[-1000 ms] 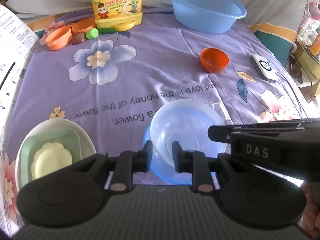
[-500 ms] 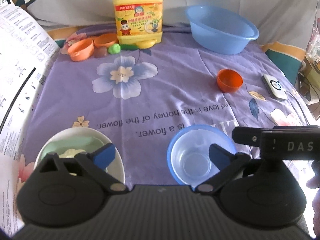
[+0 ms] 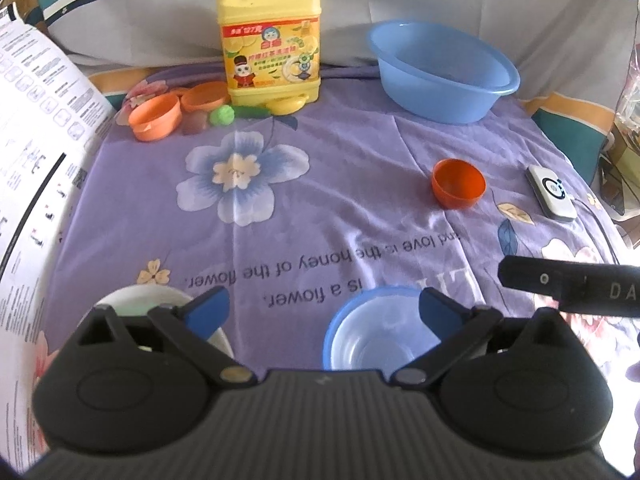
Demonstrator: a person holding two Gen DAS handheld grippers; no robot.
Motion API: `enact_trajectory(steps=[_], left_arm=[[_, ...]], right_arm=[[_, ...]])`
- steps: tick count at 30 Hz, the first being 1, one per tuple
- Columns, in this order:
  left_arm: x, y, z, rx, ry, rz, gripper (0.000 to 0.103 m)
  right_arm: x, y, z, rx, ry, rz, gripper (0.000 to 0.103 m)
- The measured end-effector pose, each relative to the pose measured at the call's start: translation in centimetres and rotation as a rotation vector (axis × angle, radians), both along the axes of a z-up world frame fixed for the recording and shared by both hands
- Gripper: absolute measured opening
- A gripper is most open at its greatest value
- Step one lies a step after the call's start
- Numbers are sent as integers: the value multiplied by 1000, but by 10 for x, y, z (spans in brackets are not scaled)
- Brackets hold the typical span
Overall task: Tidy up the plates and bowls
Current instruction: 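Open the right tool to release the clear bowl and withdraw, then move the right tool to the orange bowl and close on its rim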
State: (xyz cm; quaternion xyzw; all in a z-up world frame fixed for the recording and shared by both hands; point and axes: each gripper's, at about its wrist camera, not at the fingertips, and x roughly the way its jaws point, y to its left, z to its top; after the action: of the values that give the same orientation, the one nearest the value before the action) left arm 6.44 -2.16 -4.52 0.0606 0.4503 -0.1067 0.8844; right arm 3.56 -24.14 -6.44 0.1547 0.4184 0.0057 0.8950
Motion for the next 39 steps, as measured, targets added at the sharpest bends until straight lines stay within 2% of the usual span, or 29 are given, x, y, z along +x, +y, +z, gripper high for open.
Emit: enact_trajectory(steps=[9, 18, 24, 30, 35, 37, 39], left_arm=[[36, -19, -3, -7, -1, -2, 103], [82, -58, -9, -16, 2, -39, 102], [106, -88, -20, -19, 21, -68, 89], [121, -111, -34, -17, 50, -93, 76], [129, -125, -44, -20, 75, -113, 70], [131, -129, -49, -18, 85, -118, 67], [134, -131, -54, -21, 99, -121, 59]], right_arm=[[20, -33, 2, 11, -12, -74, 100], [61, -71, 2, 39, -20, -136, 99], [93, -91, -1, 80, -15, -167, 82], [120, -93, -13, 107, 11, -136, 60], [132, -90, -24, 141, 31, -120, 40], [134, -90, -29, 153, 42, -112, 35], [137, -88, -33, 160, 51, -108, 32]])
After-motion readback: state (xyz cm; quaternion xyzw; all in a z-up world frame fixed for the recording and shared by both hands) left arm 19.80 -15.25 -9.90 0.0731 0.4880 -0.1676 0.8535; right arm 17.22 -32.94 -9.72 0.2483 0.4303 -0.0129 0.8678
